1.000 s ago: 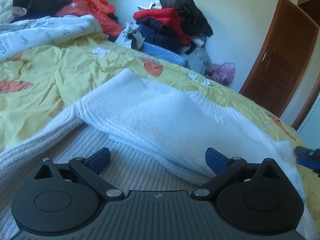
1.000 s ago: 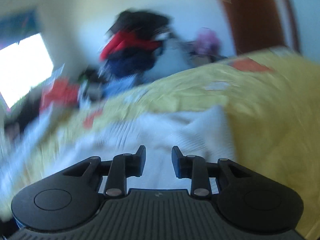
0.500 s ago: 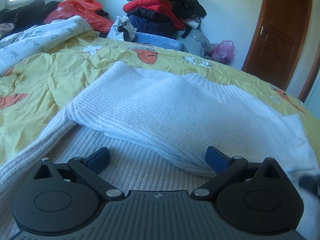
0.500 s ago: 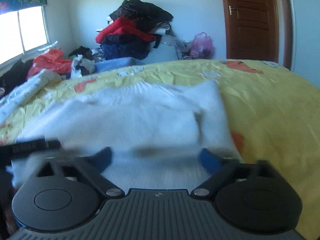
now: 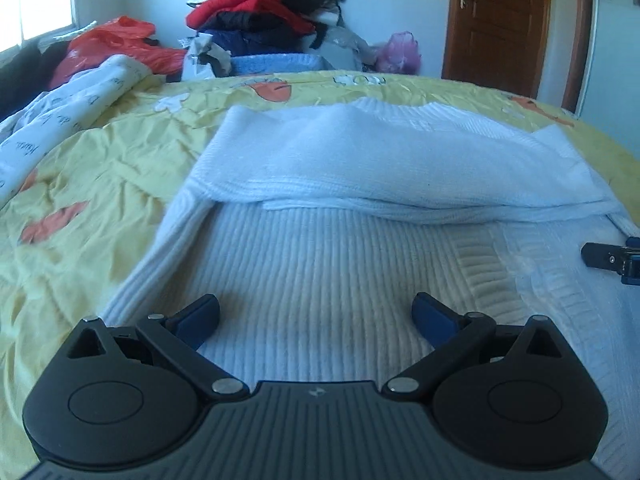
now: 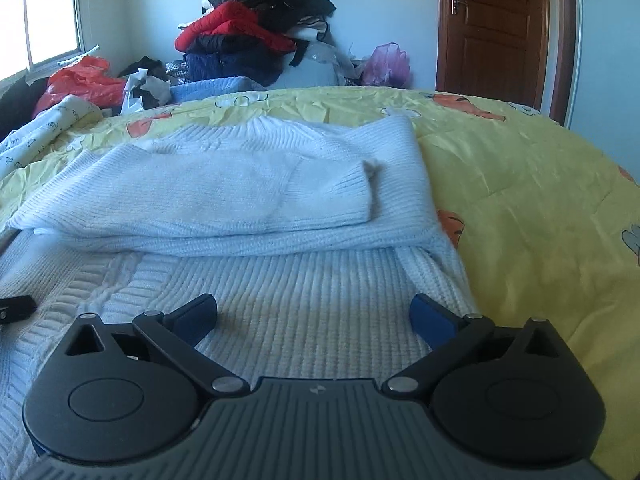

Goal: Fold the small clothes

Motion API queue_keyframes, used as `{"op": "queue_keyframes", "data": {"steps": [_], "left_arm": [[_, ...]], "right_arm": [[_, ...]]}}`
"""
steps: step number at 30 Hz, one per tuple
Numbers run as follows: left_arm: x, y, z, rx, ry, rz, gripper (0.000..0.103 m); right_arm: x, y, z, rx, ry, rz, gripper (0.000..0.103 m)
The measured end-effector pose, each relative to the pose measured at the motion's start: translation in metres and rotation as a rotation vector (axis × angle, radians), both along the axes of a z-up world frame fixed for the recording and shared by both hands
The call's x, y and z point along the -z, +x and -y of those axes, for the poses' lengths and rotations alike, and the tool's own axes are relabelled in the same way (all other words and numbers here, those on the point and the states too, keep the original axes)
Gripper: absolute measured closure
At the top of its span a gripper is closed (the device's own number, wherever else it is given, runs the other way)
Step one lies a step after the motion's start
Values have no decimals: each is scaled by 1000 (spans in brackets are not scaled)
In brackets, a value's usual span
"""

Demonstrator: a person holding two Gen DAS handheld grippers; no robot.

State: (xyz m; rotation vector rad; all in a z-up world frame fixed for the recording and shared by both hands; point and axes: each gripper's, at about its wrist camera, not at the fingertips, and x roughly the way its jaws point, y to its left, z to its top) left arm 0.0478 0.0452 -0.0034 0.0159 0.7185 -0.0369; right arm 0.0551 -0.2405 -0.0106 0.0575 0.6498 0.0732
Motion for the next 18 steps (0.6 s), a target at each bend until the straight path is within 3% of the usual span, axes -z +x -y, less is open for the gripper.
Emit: {"op": "queue_keyframes", "data": {"steps": [7,18], "left_arm": [[1,3,6,-16,19,0,0],[1,2,4,-15,16,2,0]], "right_arm": [[0,-3,-7,7,-52,-12,2],[3,-61,-3,-4,-57,-5,2]]}}
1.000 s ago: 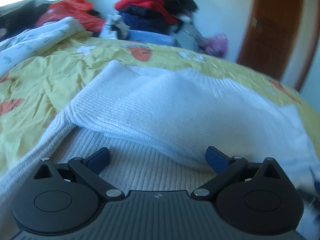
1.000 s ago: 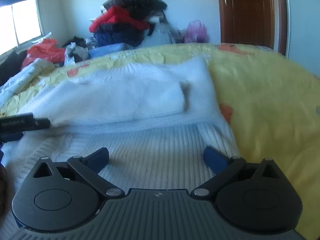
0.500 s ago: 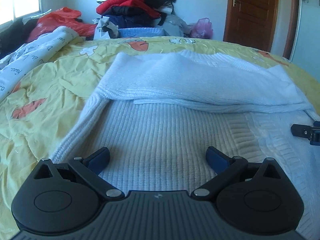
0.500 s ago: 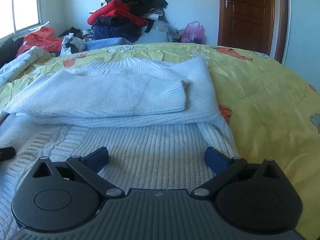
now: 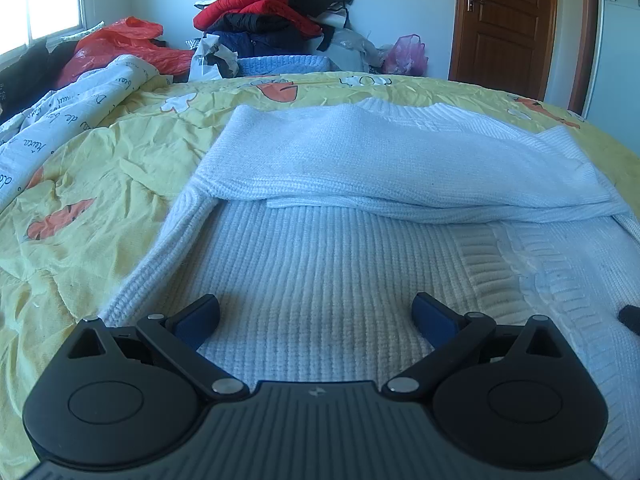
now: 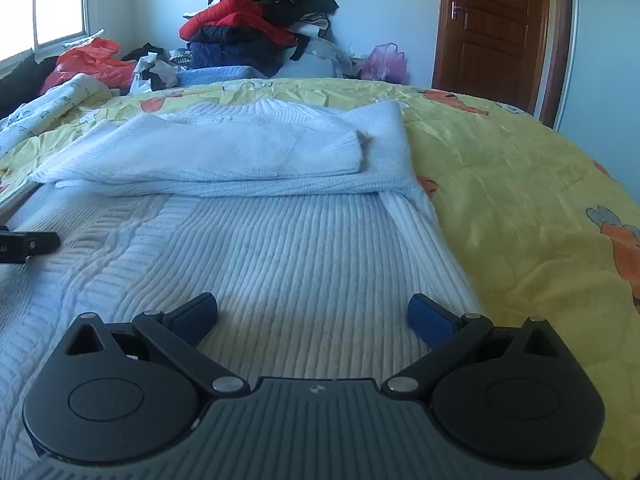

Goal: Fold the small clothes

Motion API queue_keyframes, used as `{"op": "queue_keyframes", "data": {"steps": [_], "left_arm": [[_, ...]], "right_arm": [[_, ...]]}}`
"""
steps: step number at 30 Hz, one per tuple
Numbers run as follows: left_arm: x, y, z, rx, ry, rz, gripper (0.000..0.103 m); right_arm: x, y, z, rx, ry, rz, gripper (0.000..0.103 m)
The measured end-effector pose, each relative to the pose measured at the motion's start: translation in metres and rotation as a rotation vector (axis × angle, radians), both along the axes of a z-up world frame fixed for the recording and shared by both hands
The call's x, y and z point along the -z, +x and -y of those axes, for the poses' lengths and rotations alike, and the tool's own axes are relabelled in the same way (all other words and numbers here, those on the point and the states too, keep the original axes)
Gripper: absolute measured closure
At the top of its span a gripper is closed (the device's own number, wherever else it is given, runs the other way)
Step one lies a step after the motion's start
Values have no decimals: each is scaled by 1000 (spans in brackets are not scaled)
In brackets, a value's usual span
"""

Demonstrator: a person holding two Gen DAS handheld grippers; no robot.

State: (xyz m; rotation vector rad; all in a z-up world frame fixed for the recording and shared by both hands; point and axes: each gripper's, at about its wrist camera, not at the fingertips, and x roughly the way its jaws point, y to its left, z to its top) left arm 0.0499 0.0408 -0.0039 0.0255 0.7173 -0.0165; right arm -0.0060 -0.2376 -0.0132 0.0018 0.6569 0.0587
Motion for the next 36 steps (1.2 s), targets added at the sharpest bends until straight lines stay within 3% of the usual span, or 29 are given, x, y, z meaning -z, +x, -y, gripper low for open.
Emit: {"op": "queue_keyframes", "data": {"steps": [36], "left_arm": [[0,-3,-1,-6,6,2,0]], "right_arm": [[0,1,2,-12,7,-4,2]]}}
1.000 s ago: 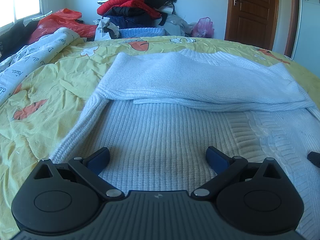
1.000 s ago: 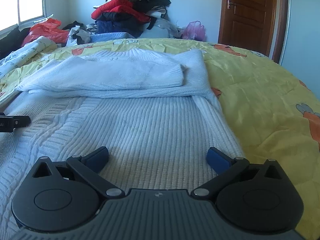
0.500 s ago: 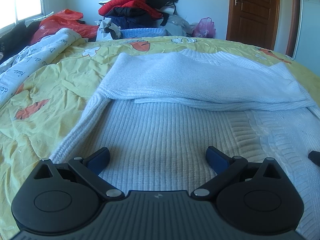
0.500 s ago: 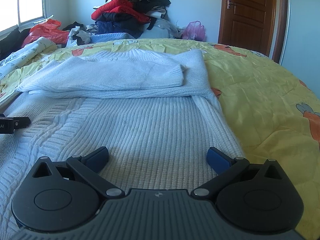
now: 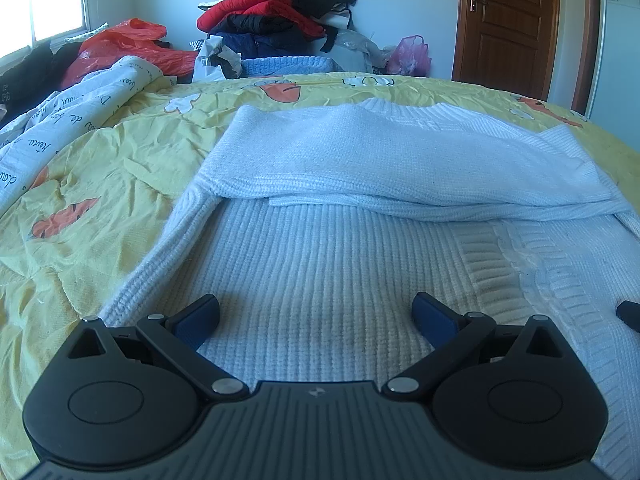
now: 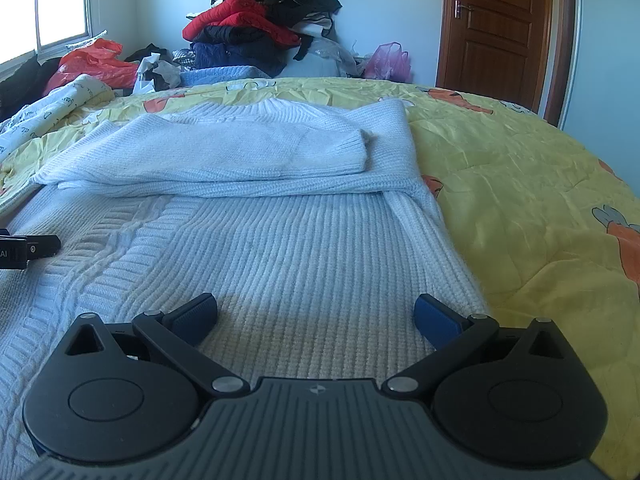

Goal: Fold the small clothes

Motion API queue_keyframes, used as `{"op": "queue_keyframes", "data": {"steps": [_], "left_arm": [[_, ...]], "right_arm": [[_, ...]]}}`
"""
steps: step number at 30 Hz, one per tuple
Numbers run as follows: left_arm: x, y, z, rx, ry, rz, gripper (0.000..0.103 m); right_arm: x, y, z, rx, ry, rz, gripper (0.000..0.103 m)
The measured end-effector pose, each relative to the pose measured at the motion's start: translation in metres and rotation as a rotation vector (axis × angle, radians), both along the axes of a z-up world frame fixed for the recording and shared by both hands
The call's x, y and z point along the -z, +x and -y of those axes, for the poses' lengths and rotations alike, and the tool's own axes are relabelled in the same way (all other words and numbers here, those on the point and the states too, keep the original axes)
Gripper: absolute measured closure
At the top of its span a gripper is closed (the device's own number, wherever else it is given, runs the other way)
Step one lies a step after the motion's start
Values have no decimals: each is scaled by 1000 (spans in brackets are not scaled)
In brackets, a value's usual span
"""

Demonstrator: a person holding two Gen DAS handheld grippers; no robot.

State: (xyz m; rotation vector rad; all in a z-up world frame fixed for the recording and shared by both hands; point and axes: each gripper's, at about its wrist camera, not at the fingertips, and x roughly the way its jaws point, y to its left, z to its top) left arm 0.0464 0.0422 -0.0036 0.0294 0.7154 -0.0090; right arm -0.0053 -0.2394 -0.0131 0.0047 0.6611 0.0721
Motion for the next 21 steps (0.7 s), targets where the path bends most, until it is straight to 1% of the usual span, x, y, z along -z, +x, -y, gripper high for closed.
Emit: {"op": "queue_keyframes", "data": {"steps": [6,17,21], "left_arm": [[-1,-6,-1,-9,6,-2,0],[-1,-34,-2,-24,6,-3,0],[1,-34,-2,-30,4,3,0]], "right_arm": [[0,0,0,0,1,0,2],[0,-1,0,0,0,1,2],[0,-1,0,0,0,1,2]]}}
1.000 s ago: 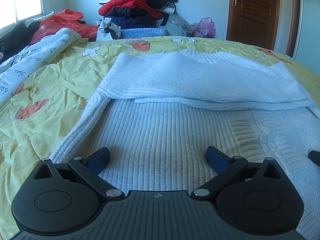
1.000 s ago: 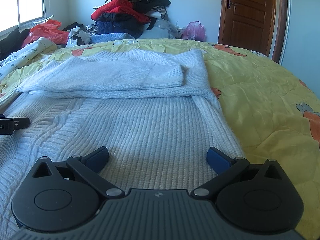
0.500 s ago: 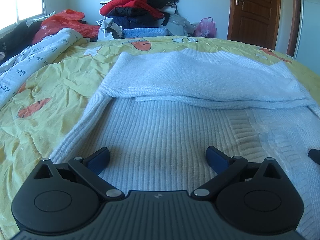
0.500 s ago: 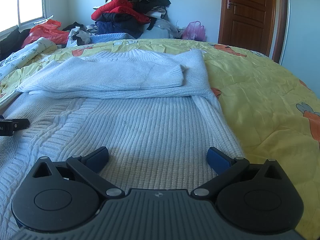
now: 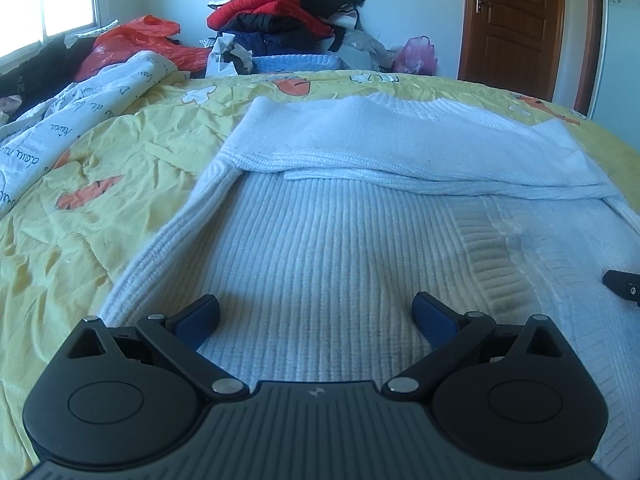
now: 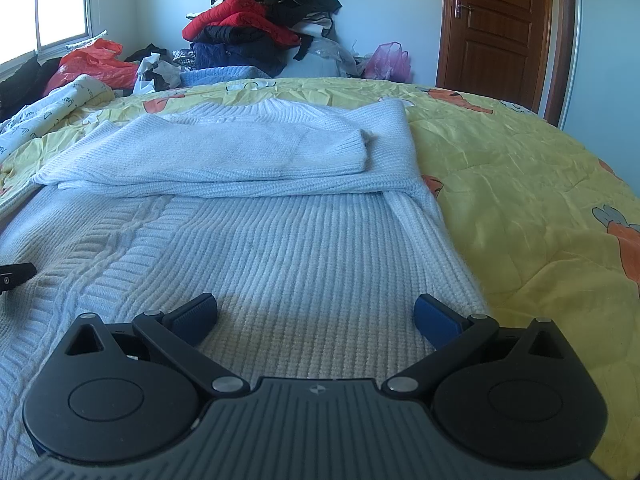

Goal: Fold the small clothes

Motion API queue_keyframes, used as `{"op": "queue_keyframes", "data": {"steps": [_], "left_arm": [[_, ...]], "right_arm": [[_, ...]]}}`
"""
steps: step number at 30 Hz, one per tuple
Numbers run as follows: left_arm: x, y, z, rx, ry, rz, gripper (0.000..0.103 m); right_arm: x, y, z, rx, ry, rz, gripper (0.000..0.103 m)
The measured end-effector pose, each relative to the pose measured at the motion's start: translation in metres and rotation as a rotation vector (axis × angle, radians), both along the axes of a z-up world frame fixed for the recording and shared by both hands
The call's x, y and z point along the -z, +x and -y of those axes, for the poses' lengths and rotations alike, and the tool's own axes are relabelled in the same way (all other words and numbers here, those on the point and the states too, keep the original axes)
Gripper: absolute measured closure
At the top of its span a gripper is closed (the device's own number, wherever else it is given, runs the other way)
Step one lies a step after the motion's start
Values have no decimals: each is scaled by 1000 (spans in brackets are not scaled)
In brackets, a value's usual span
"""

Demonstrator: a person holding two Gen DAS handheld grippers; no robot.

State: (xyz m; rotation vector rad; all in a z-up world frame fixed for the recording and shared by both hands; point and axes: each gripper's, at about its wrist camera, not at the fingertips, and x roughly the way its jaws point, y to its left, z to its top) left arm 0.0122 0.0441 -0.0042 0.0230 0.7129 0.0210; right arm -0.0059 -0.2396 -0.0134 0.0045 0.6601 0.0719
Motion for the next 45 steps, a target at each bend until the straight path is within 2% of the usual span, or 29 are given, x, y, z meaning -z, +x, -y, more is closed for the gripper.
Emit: {"op": "queue_keyframes", "data": {"steps": [12,24,33,38,45], "left_arm": [[1,0,3,-3,4,1,0],[1,-22,4,-35,3,6,0],[2,-23,3,-32,-6,8,0],[2,-23,3,-32,-6,8,0],[2,-23,4,-33,-6,8,0]], "right_arm": [[0,1,0,0,1,0,2],[0,0,0,0,1,1,2],[-1,0,-1,6,-6,2,2],[-5,-13,-2,31,-1,-9,2],[-4,-44,-3,-9,-14,0,2]]}}
